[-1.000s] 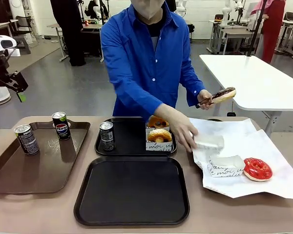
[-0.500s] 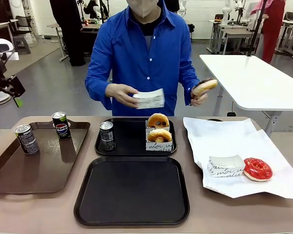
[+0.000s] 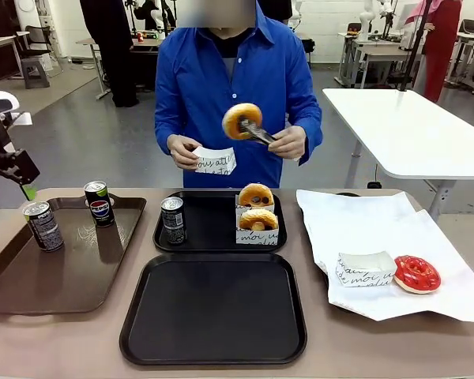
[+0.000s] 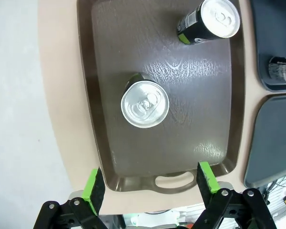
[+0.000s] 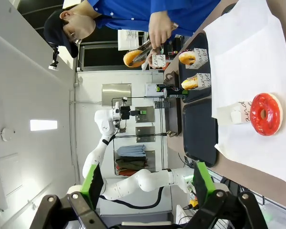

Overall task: Set up donuts and drinks on trays.
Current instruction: Pick up one Pepsi coke from the Handle tray and place it on the Flat Tray without a Pepsi coke.

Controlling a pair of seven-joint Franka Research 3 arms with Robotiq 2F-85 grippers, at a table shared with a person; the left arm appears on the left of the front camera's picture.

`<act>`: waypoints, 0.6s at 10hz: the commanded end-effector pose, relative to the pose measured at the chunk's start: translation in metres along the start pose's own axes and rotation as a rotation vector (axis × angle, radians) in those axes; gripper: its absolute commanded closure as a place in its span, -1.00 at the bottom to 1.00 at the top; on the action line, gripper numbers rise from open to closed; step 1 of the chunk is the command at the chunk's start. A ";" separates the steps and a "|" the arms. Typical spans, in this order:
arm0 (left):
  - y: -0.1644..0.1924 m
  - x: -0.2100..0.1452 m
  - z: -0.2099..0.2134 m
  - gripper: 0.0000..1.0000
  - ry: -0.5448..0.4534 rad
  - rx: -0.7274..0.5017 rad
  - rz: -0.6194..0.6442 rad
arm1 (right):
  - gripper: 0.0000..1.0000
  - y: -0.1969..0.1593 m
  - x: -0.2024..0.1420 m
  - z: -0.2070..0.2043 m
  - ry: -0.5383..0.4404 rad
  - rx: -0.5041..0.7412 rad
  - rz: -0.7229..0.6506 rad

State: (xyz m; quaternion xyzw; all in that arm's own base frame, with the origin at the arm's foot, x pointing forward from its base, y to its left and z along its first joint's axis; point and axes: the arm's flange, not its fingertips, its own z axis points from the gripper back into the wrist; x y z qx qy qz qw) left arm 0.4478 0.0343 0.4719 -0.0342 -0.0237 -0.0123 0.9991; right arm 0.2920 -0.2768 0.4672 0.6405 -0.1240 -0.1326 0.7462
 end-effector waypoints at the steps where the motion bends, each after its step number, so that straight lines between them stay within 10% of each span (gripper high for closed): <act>1: -0.005 0.018 -0.012 -1.00 -0.014 0.023 0.021 | -1.00 0.000 -0.001 0.000 0.000 0.015 0.002; 6: -0.006 0.048 -0.043 -1.00 -0.010 0.079 0.067 | -1.00 0.000 -0.001 0.000 0.000 0.015 0.002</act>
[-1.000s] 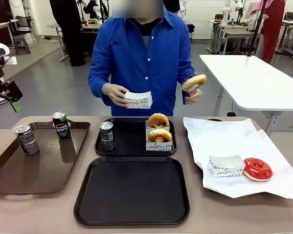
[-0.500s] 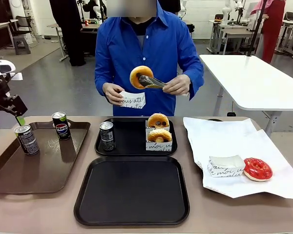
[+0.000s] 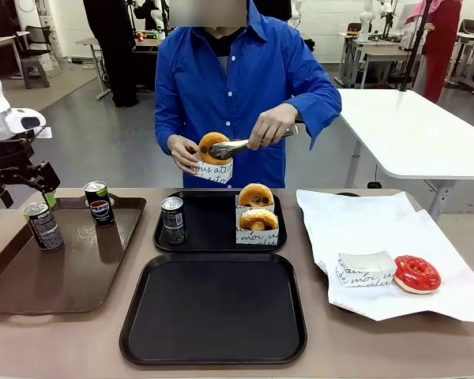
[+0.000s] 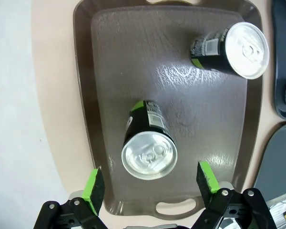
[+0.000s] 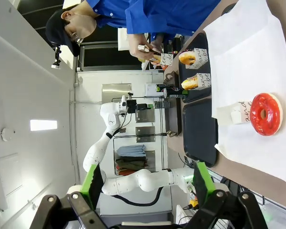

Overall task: Set up donuts and drinks on trays.
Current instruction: Pick up one Pepsi coke from the Handle tray and place it on the Flat Tray without a Pepsi coke.

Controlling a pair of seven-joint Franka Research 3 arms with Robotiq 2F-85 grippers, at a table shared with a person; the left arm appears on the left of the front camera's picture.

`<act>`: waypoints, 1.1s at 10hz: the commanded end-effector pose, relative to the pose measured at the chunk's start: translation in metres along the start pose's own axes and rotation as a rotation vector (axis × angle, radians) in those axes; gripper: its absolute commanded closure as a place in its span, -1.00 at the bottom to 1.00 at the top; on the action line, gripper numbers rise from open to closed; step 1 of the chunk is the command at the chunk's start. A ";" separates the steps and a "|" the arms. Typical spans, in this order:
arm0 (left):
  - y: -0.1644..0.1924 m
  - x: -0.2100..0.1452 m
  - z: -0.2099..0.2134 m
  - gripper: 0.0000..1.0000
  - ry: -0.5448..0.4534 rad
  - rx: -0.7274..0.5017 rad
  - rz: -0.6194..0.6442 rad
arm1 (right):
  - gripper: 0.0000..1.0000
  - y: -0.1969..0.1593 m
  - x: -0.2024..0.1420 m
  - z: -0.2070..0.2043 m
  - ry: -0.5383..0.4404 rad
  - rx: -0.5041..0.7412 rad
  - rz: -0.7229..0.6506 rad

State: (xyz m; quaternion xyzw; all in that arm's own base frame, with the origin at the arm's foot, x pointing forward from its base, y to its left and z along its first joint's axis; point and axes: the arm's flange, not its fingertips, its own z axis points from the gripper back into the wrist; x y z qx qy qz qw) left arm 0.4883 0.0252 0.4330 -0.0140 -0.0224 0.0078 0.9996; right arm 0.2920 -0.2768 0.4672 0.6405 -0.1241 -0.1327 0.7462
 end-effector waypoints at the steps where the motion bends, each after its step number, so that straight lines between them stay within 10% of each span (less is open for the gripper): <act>1: -0.001 0.016 -0.007 -1.00 0.000 0.042 0.027 | -1.00 0.000 -0.001 0.000 0.000 0.015 0.002; 11: -0.003 0.019 -0.051 -1.00 0.045 0.031 0.005 | -1.00 0.000 -0.001 0.000 0.000 0.015 0.002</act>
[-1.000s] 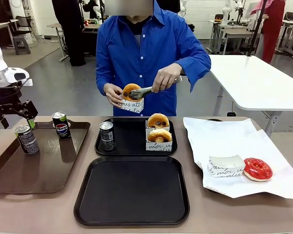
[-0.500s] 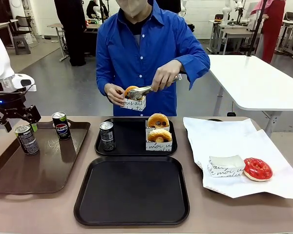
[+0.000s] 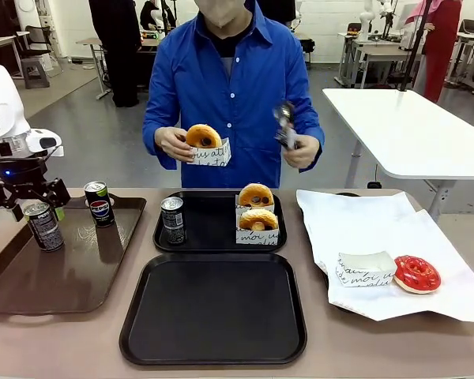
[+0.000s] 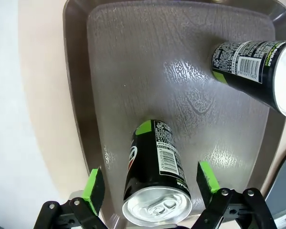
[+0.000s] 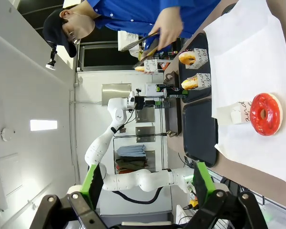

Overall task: Set up donuts and drinks on trays.
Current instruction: Pick up one Pepsi coke from the Handle tray and place it on the Flat Tray without a Pepsi coke.

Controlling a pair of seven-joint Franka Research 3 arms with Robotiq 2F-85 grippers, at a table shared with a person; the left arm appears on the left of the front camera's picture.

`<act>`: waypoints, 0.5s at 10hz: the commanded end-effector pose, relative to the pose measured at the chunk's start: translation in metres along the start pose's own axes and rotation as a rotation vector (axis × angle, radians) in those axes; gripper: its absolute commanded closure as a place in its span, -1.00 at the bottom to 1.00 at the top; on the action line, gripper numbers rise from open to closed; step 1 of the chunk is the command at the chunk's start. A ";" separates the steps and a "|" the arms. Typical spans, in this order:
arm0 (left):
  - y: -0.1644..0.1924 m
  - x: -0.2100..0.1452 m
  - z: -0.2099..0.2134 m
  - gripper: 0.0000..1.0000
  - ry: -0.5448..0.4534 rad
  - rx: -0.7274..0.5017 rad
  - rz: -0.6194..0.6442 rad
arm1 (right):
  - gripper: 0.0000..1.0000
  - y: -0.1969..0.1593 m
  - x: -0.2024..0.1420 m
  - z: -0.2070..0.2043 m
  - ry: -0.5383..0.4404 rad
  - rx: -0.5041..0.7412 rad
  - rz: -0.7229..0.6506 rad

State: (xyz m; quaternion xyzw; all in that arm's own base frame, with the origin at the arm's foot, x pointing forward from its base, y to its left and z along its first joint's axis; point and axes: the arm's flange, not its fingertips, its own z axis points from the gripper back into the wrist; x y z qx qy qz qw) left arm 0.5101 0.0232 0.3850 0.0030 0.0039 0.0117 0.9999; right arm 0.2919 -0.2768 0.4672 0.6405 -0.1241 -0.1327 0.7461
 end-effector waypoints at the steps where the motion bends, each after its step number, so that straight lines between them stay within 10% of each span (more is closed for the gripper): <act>1: -0.002 0.000 -0.001 -0.81 -0.009 -0.013 -0.004 | -1.00 0.000 0.000 0.000 0.000 0.015 0.002; 5: -0.001 -0.008 0.009 -0.08 0.004 -0.032 0.003 | -1.00 0.000 0.000 0.000 0.000 0.015 0.002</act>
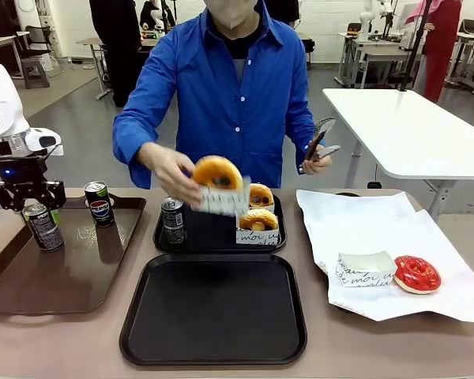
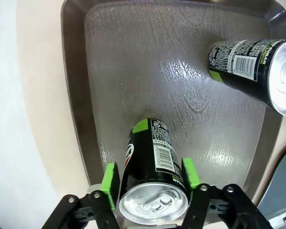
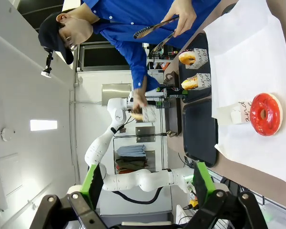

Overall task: Set up donuts and drinks on trays.
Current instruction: Pick up one Pepsi coke from the Handle tray and place it on the Flat Tray without a Pepsi coke.

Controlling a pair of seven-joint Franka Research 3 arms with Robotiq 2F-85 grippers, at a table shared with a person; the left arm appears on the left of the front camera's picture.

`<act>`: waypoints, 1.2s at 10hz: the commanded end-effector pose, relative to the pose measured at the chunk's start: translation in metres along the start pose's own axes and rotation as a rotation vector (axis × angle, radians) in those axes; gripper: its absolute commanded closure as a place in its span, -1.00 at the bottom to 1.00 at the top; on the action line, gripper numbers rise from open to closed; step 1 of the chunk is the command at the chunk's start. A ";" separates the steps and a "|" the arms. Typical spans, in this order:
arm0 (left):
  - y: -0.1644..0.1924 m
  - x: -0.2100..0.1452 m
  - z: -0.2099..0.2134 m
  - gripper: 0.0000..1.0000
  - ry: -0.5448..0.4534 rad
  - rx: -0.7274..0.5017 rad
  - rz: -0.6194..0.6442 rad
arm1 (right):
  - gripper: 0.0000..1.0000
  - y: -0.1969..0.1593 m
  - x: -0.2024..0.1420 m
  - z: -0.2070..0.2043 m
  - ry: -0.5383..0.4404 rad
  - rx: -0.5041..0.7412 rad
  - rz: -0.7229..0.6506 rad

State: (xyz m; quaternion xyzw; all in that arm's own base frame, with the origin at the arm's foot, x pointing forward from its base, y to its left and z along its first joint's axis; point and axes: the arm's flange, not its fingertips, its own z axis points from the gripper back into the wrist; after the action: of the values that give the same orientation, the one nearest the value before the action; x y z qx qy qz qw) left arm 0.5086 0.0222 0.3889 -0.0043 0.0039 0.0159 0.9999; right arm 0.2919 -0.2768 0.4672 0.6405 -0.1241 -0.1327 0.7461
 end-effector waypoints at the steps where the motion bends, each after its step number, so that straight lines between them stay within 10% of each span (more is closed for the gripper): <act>1: 0.000 -0.006 0.006 0.10 0.013 -0.014 -0.005 | -1.00 0.000 0.000 0.000 0.000 0.015 0.002; 6: -0.011 -0.025 0.036 1.00 0.068 0.014 -0.016 | -1.00 0.000 0.000 0.000 0.000 0.015 0.002; 12: -0.034 -0.144 0.136 1.00 -0.003 -0.068 -0.233 | -1.00 0.000 0.000 0.000 0.000 0.015 0.002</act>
State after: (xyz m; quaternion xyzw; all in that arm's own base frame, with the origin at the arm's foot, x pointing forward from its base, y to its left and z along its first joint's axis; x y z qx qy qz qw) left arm 0.3771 -0.0222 0.5331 -0.0173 0.0142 -0.0851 0.9961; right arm 0.2921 -0.2767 0.4671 0.6406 -0.1237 -0.1326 0.7462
